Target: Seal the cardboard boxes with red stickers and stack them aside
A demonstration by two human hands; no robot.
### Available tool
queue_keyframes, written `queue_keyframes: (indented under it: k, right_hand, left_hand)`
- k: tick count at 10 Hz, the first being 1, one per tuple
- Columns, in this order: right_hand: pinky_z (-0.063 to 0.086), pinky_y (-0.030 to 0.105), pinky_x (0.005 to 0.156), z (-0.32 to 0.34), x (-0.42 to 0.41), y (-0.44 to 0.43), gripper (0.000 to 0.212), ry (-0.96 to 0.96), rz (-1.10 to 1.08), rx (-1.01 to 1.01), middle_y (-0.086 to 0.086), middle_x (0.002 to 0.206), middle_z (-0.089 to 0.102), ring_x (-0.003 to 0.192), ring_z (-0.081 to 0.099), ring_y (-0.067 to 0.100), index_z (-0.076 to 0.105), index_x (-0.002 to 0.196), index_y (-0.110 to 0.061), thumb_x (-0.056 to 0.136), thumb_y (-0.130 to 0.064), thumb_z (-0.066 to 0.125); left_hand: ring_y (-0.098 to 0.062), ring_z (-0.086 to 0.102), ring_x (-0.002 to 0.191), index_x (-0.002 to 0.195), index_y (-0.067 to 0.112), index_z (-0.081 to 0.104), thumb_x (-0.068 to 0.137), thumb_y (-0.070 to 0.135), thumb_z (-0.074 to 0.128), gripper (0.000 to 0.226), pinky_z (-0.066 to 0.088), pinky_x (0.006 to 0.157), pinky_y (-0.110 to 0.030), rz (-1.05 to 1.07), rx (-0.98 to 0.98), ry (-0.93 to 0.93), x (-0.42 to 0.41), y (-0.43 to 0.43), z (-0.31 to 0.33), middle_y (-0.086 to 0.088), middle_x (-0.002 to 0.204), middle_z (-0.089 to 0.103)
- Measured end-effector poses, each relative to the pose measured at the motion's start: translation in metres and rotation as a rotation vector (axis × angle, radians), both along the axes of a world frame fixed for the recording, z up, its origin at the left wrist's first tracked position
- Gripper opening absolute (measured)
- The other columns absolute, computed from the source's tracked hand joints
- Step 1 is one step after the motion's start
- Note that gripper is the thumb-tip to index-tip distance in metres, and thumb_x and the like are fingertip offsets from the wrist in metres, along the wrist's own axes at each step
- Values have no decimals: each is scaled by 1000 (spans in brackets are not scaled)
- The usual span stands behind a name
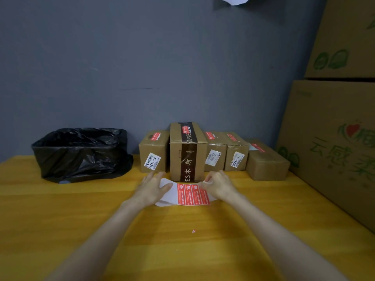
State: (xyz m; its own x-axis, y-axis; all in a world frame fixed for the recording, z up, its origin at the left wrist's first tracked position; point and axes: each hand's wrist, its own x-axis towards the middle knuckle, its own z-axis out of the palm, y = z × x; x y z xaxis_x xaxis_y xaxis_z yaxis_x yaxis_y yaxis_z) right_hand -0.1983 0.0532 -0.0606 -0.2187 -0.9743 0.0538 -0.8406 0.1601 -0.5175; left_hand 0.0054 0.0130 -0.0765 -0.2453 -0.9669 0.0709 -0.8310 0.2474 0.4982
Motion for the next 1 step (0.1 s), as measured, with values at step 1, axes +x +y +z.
queue_keyframes:
  k: [1]
  right_hand:
    - [41,35,95,14,-2,1,36,-23,-18,-3,11,131,45,119,46,24,53,117,-11,90,-35,58]
  left_hand:
    - [-26,11,144,148,18,21,95,48,40,63,17,116,-43,-23,39,-10,3,0,4,-7,157,12]
